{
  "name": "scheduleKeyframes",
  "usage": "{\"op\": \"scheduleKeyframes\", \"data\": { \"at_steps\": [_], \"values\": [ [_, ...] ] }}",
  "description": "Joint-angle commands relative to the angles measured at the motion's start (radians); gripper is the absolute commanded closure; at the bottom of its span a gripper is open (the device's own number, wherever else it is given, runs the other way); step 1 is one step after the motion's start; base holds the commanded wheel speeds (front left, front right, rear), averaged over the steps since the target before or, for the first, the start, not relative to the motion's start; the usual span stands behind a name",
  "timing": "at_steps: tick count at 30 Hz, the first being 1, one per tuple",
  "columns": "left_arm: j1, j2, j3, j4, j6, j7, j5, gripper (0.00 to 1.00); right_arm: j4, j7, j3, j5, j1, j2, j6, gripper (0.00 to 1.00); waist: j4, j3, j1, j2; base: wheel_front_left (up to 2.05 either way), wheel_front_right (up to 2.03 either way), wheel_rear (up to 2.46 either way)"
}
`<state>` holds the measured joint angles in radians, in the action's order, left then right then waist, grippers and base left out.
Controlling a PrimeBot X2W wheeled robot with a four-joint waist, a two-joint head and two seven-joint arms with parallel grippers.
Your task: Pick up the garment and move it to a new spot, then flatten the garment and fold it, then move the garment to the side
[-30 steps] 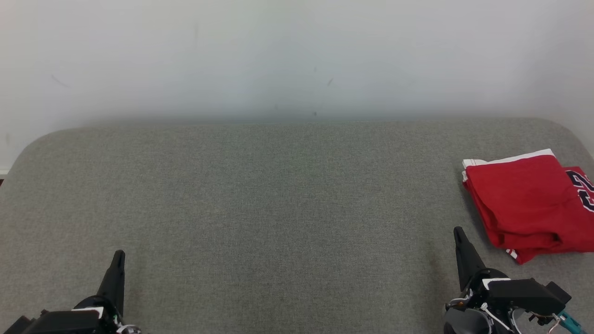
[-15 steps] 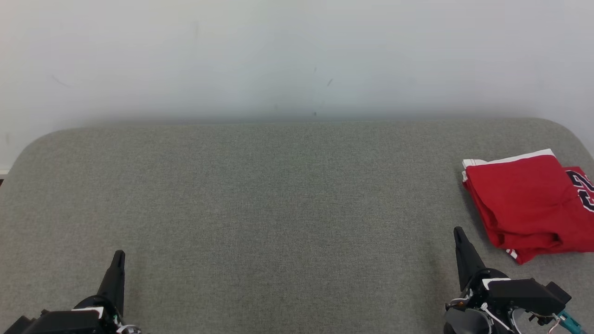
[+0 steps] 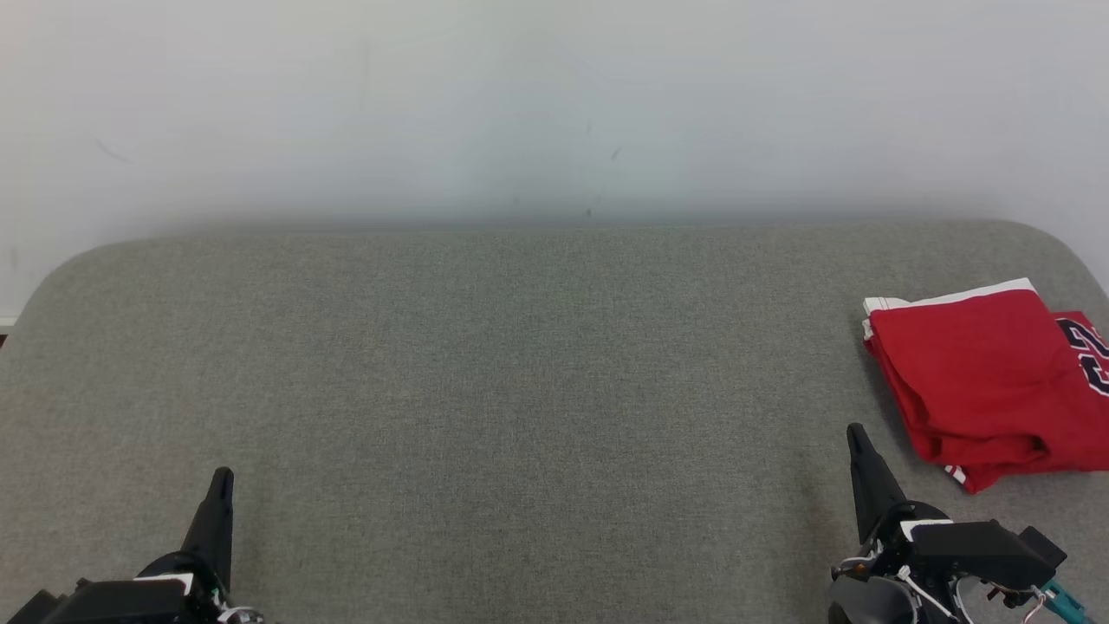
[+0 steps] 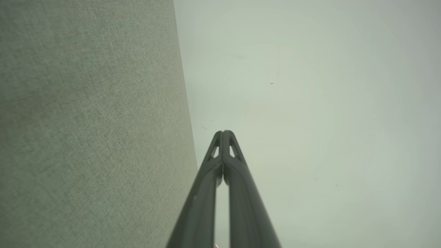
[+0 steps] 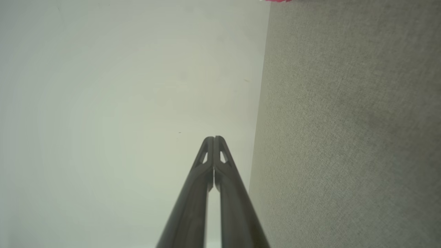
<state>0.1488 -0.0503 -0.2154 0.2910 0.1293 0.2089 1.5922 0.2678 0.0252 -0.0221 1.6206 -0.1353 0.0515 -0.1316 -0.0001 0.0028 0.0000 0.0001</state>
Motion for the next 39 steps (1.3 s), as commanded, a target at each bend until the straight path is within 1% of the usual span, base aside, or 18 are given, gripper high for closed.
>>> {"op": "scheduleKeyframes", "data": {
  "at_steps": [1, 39],
  "values": [
    [0.011, 0.001, -0.002, 0.001, 0.003, 0.001, 0.001, 1.00, -0.001, -0.003, 0.001, 0.003, -0.002, -0.003, 0.002, 1.00, 0.000, 0.000, 0.0000, -0.0001, 0.00, 0.00, 0.00],
    [0.011, 0.001, -0.002, 0.000, 0.003, 0.001, 0.000, 1.00, -0.001, -0.003, 0.001, 0.004, -0.002, -0.003, 0.002, 1.00, 0.000, 0.000, 0.0000, -0.0001, 0.00, 0.00, 0.00]
  ]
}}
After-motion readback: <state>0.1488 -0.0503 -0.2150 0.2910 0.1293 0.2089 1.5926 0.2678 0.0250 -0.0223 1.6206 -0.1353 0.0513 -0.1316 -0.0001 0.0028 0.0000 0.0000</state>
